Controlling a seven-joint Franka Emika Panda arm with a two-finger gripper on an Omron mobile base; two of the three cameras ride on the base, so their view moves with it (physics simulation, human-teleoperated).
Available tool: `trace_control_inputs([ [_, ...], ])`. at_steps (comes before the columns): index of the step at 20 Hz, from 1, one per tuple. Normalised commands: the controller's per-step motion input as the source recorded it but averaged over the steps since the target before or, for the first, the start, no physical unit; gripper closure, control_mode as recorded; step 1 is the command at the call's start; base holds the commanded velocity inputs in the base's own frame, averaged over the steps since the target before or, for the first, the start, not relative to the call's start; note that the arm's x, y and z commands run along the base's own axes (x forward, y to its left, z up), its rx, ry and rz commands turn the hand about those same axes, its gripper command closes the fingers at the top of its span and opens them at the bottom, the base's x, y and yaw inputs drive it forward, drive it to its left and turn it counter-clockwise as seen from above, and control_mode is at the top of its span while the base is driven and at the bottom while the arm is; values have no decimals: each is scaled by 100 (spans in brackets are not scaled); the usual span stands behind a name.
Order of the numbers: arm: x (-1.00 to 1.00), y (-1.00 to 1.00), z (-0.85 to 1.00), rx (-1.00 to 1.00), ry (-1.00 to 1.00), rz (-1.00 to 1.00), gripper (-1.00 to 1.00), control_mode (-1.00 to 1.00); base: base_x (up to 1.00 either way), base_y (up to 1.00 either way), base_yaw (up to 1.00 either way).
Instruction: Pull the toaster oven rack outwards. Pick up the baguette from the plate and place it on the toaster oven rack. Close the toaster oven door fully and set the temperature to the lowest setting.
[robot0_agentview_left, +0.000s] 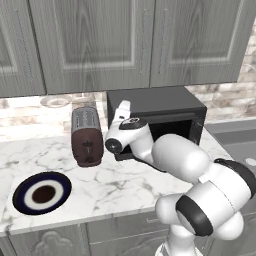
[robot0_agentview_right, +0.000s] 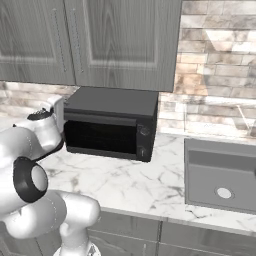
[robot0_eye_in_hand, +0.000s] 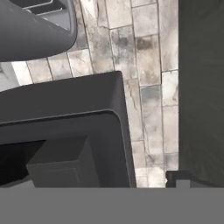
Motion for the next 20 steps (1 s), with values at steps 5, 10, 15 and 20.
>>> trace_control_inputs([
  [5,0,47,45,0,15,0,-100,-100,0,0,0],
  [10,0,51,47,0,17,0,-100,-100,0,0,0],
  [15,20,60,48,0,12,0,-100,-100,0,0,0],
  [20,40,65,24,0,0,0,-100,-100,0,0,0],
])
